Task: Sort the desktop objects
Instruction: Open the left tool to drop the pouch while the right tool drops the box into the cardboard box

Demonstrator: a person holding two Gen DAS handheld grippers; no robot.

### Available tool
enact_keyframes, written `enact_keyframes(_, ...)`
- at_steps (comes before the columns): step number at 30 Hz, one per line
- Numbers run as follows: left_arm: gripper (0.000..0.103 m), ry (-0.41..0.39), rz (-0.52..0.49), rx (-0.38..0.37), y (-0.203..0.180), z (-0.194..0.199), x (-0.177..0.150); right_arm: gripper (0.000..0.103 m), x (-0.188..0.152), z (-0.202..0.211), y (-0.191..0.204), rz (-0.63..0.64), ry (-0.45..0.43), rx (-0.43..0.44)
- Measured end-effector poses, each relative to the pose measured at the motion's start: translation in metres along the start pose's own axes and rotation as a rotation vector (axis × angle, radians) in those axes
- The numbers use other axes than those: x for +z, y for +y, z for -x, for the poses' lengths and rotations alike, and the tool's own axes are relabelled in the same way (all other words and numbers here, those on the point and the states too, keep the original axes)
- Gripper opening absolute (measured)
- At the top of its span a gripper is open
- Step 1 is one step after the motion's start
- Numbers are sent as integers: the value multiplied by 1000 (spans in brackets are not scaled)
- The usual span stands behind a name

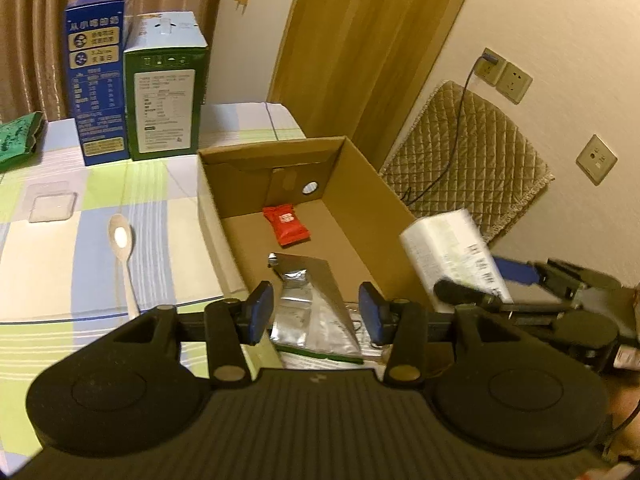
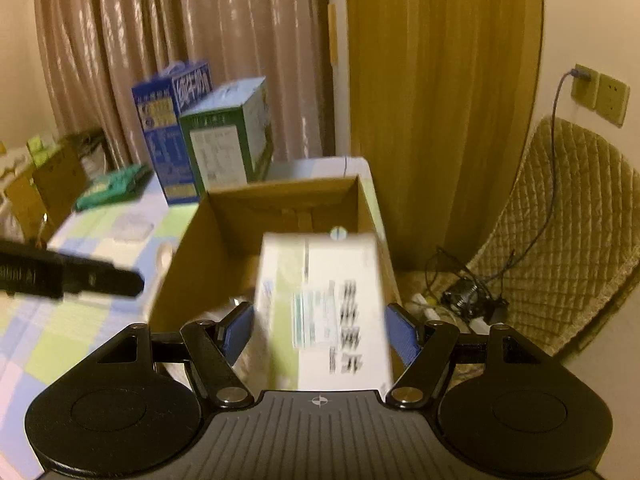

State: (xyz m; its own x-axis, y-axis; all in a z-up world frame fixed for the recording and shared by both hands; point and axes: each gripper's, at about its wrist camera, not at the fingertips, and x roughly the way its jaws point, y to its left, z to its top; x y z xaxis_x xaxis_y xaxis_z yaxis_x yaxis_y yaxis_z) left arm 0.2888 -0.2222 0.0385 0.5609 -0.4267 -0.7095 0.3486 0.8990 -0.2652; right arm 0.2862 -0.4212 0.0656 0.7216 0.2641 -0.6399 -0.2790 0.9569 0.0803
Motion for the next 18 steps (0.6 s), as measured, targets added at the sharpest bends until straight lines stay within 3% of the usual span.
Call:
enact_keyframes(2,44,-1,0,9,4,3,-2,78,4,3,-1,-16,-19,1)
enact_keyframes(7,63,-6,5,33,16,9,-6,82,0,9,-3,-12,-18,-16)
enact_keyframes(10,74,-6,-10,48,21,13,-11,90,-6,14,-4,-18,-14,-29)
enact_keyframes(18,97,-32,-70,112,33,40,-32,101,-22,29,7,-26,7,-24)
